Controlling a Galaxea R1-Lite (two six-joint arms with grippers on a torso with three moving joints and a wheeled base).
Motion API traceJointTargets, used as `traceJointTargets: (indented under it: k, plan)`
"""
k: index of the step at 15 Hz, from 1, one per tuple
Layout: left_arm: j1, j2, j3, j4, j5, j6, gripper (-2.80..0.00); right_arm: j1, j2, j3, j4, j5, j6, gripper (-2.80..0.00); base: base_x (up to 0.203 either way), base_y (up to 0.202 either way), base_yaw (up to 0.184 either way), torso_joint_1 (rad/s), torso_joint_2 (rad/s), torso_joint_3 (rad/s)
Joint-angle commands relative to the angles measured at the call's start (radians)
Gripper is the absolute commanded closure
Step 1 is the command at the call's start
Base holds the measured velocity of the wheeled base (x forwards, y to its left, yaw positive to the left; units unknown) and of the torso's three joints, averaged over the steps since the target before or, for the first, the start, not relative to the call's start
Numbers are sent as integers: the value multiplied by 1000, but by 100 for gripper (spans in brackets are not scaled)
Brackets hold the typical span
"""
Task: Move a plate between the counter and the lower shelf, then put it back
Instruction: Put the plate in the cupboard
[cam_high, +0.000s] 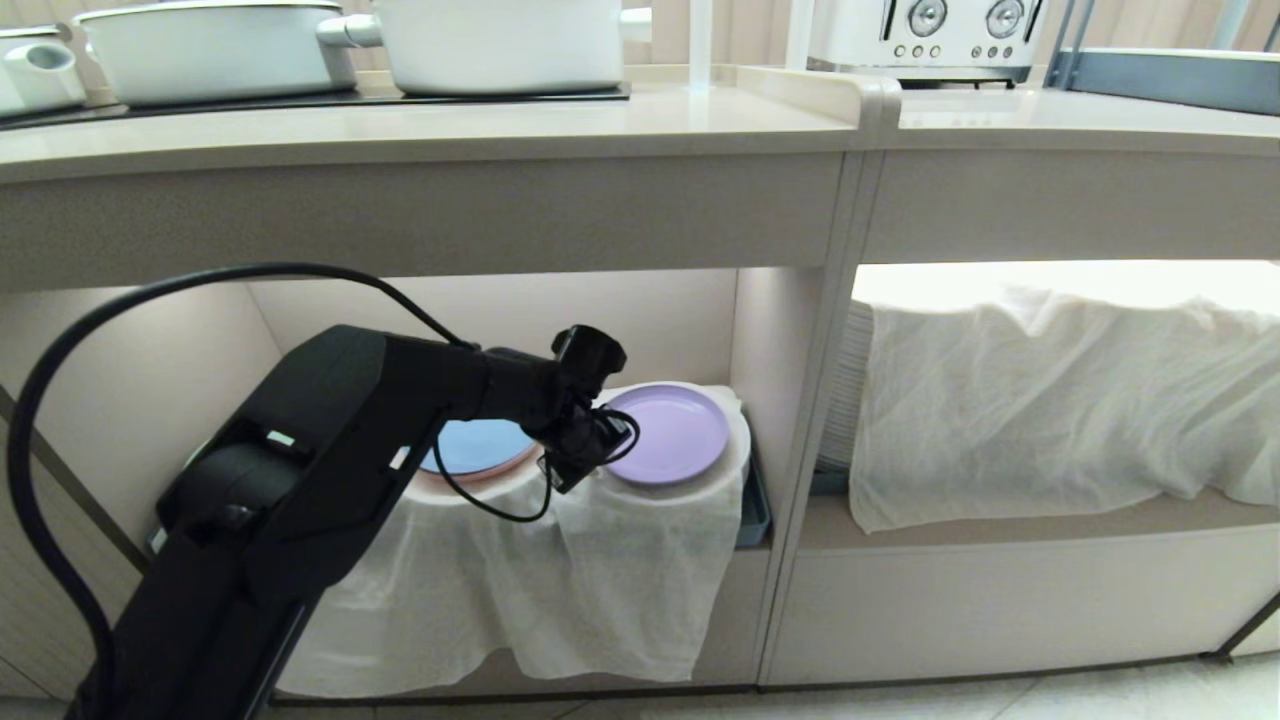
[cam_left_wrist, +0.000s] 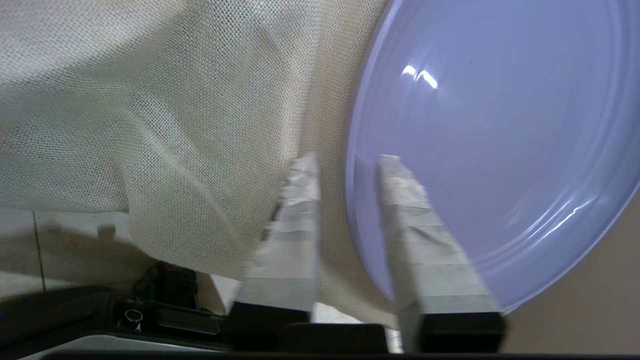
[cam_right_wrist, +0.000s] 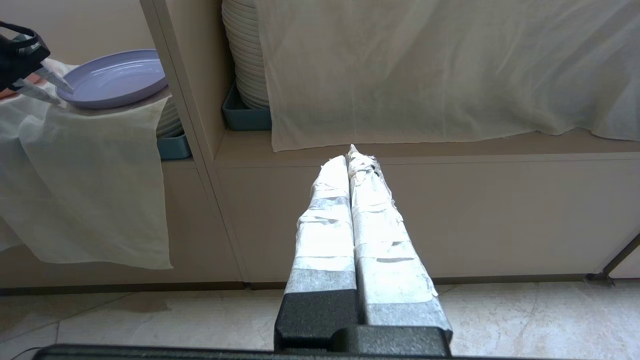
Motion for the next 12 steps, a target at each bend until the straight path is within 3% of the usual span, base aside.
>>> traceJointTargets:
  k: [1,12]
  plan:
    - [-2,-1,1,3,2,-7,-280,0,0,0,0,0,0,0,0,0,0,0,0,0]
    - [-2,-22,0,3,16,-8,-280,0,0,0,0,0,0,0,0,0,0,0,0,0]
